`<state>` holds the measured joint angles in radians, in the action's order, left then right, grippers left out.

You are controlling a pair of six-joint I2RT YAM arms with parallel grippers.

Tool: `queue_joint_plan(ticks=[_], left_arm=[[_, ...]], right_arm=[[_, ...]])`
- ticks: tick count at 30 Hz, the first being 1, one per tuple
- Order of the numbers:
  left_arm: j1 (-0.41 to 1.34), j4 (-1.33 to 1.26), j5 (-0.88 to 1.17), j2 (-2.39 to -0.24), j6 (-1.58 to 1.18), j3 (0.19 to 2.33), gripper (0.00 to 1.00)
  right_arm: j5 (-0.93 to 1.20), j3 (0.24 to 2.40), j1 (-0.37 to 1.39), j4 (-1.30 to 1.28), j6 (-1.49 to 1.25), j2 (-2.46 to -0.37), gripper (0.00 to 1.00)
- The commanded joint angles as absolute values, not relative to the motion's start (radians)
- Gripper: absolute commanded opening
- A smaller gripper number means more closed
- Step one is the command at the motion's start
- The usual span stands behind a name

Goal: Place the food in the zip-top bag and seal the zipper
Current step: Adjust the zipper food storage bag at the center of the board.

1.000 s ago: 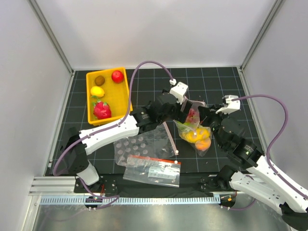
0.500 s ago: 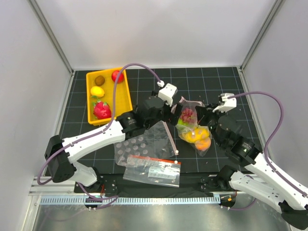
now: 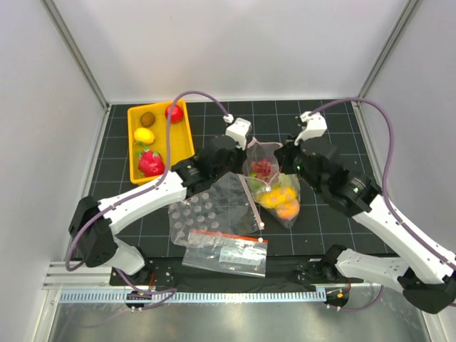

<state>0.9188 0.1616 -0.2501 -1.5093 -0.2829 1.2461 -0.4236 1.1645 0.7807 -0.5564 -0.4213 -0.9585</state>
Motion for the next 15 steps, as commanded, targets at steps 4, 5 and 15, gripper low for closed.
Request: queue_joint_plan(ticks=[4,5,15], left_arm=[[0.899,0.104,-0.337,-1.312,-0.278,1.175,0.00],[0.896,0.097,-0.345,-1.302,-0.278,1.161,0.00],[0.859,0.110,-0.325,-1.264,-0.321,1.134,0.00]], right_arm=[[-0.313,1.410,0.785,-0.745,-0.431,-1.093,0.10],[-0.284,1.431,0.785,-0.756,-0.430,-1.107,0.16],[0.041,1.289,0.788,-0.556,-0.347,-1.010,0.84]])
